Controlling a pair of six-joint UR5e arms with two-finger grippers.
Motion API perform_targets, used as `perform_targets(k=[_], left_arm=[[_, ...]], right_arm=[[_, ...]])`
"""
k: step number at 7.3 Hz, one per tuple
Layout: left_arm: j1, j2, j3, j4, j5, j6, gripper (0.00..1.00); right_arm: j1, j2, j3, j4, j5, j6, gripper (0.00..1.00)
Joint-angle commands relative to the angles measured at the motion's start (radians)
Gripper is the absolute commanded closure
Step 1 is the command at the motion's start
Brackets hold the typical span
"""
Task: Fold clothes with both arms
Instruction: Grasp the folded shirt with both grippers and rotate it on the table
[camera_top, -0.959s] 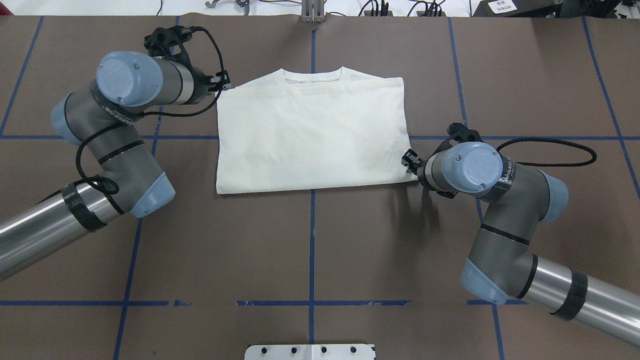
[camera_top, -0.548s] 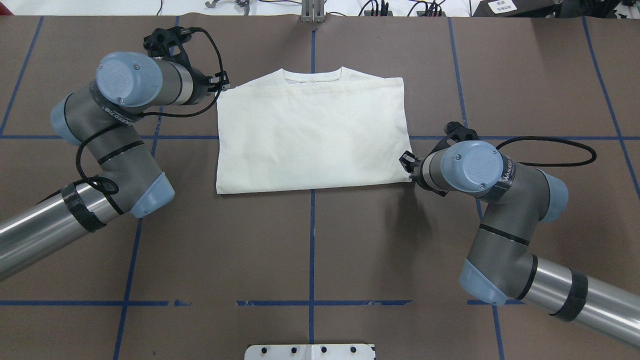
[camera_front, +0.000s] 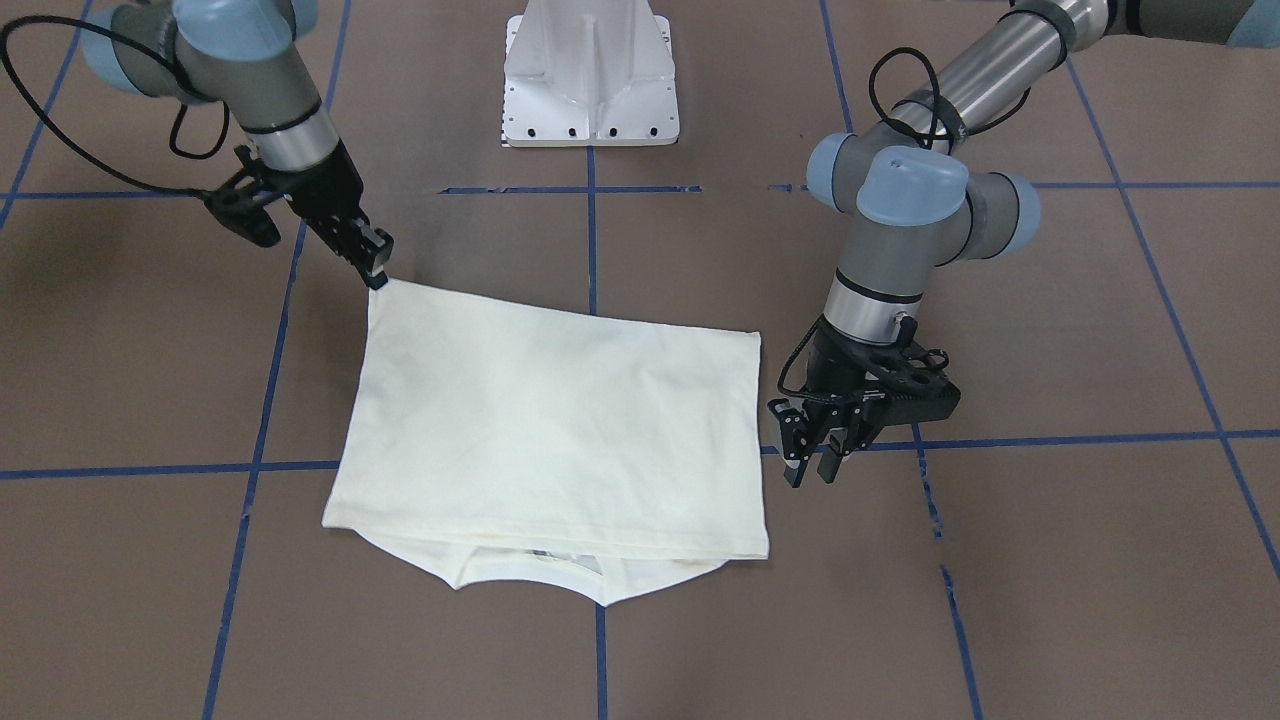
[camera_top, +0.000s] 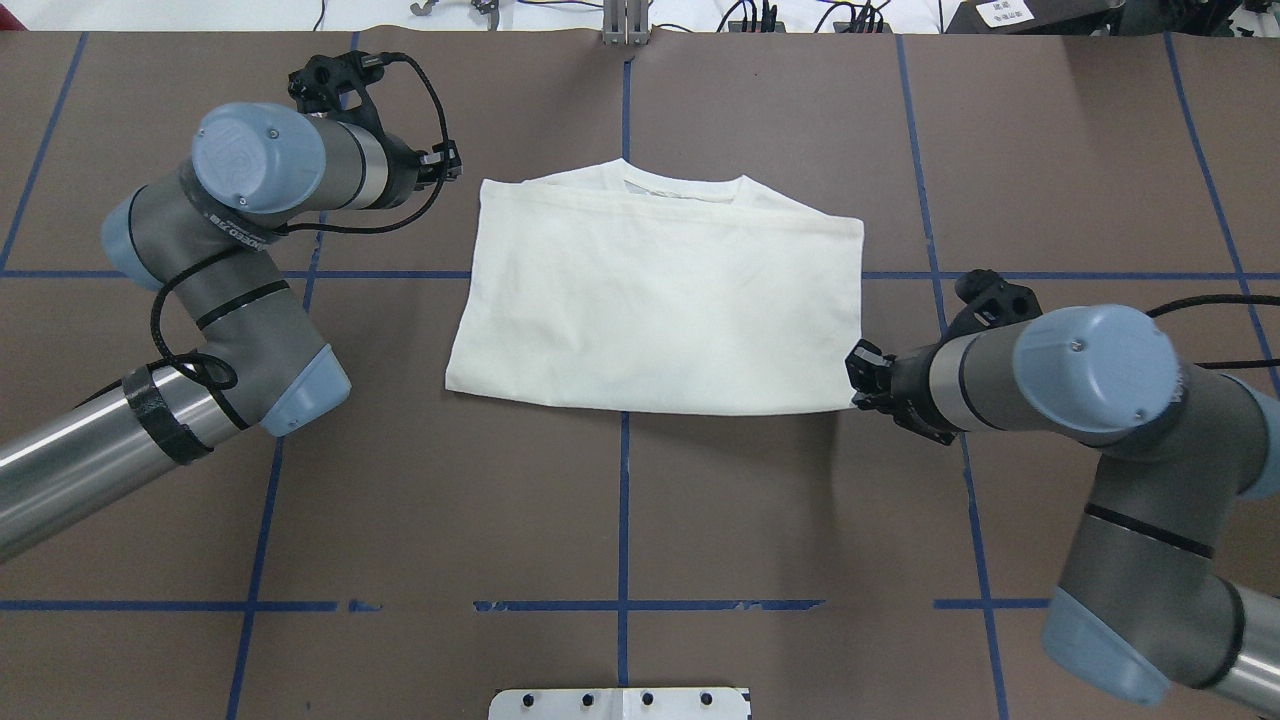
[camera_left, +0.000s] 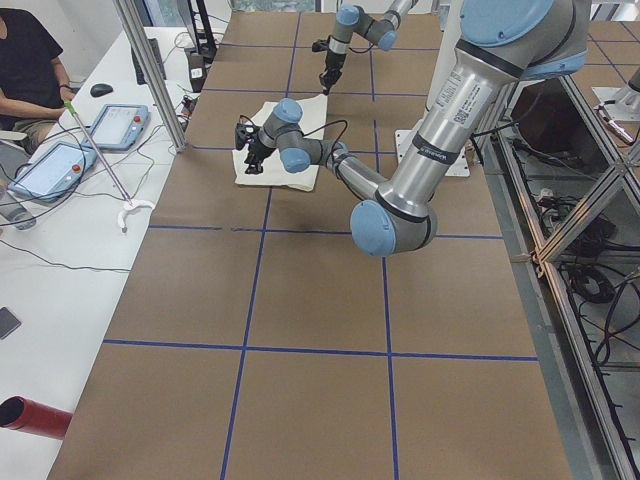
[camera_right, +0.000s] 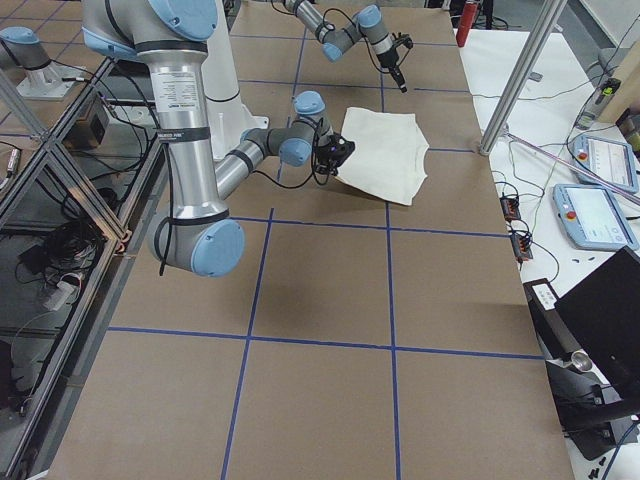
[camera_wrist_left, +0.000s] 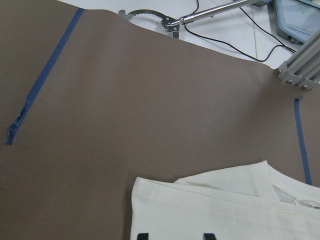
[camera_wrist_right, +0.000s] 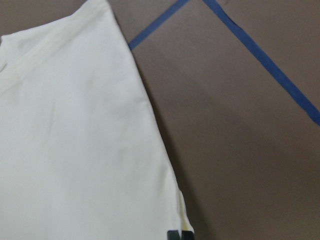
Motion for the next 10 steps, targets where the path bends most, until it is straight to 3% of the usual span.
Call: perform_targets(k=[1,2,3,4,5,6,8,10], left_arm=[[0.003,0.001,-0.046,0.0,-0.027,0.001,0.53],[0.004,0.007,-0.071,0.007,-0.148,-0.007,0.54],[0.006,0.01,-0.113,0.01,-0.184,-0.051,0.52],[0.017,0.016,-0.178,0.014,-0.19,-0.13,0.5],[0.035,0.036,-0.231,0.017,-0.252,-0.19,0.49],[0.04,0.062,-0.285,0.018,-0.308,-0.281,0.49],[0.174,0.14,-0.379,0.075,-0.319,-0.423,0.39],[0.304,0.135,-0.361,0.127,-0.314,-0.572,0.38]], right_arm=[[-0.209,-0.21,0.28,-0.003,0.144,0.059,1.0],[-0.382,-0.219,0.299,-0.003,0.144,0.134,0.83],[-0.538,-0.226,0.283,-0.006,0.062,0.139,0.01],[-0.642,-0.224,0.243,-0.013,-0.08,0.14,0.0],[-0.664,-0.221,0.217,-0.016,-0.189,0.14,0.0],[-0.571,-0.212,0.218,-0.017,-0.198,0.139,0.0],[-0.278,-0.133,0.185,-0.015,-0.166,0.098,0.0],[-0.007,0.083,-0.034,-0.015,-0.123,-0.076,0.0]])
